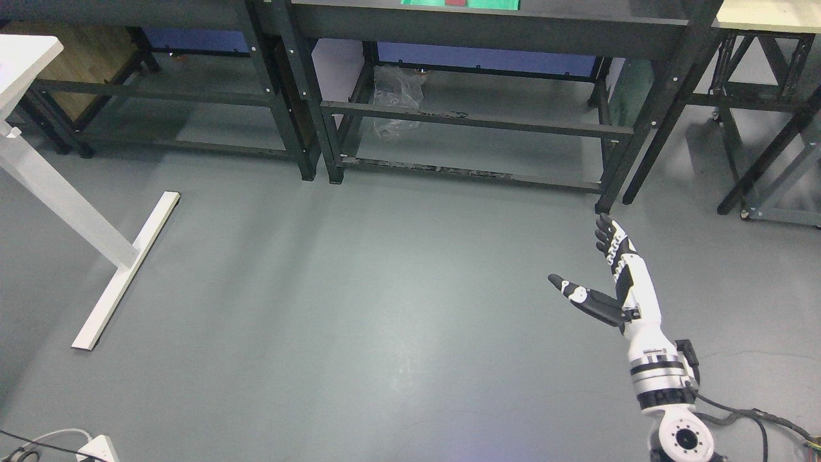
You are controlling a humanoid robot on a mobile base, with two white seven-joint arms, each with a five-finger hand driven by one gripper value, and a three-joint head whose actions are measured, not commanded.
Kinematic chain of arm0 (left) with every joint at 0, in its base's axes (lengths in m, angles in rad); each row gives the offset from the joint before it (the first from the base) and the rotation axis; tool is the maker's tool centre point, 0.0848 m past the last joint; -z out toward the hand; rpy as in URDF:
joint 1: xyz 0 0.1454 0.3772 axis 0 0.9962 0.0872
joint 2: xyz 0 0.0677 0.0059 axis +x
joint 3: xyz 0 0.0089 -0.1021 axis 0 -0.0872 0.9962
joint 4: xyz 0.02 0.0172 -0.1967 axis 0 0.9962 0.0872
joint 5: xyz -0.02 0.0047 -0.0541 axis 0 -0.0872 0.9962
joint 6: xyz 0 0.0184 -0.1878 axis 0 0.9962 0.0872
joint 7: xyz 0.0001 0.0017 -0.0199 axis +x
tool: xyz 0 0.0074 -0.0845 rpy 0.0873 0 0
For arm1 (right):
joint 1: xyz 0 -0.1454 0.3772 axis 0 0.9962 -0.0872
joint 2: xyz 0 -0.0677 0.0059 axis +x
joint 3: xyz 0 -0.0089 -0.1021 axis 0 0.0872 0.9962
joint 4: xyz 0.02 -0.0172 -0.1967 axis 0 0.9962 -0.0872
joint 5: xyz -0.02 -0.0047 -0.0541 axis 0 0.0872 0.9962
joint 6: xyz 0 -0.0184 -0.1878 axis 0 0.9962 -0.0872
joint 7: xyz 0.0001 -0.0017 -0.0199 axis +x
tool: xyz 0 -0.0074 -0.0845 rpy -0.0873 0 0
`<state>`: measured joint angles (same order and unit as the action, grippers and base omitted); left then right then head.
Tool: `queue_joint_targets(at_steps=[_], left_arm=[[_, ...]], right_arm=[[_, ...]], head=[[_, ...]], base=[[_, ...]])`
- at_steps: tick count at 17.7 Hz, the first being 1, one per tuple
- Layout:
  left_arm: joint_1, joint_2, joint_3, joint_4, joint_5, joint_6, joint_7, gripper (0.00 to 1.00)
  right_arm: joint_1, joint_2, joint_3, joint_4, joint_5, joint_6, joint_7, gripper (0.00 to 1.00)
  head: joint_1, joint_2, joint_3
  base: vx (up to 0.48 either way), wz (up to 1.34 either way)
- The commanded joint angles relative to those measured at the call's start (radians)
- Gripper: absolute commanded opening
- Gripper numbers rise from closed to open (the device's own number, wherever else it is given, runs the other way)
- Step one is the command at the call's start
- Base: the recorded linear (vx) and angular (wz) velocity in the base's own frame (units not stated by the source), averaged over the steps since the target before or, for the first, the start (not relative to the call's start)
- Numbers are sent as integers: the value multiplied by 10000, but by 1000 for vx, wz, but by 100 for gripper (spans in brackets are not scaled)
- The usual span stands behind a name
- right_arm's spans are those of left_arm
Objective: Pick pink block from left shelf to tray
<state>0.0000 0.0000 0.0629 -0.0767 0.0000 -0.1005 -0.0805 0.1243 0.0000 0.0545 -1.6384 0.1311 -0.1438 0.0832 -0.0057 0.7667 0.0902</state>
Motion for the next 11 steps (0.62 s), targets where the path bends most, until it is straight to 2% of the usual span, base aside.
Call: queue_joint_targets(at_steps=[1, 11], left_arm=[[92, 175, 0, 0, -15, -8, 7, 100], [92, 175, 0, 0, -15, -8, 7, 100]], right_arm=[[-16, -175, 53, -14, -7, -4, 12, 100], [-154, -175, 7, -14, -53, -4, 12, 100]], head=[[0, 0, 0], [0, -1, 0]], base=[[0, 0], [2, 0]])
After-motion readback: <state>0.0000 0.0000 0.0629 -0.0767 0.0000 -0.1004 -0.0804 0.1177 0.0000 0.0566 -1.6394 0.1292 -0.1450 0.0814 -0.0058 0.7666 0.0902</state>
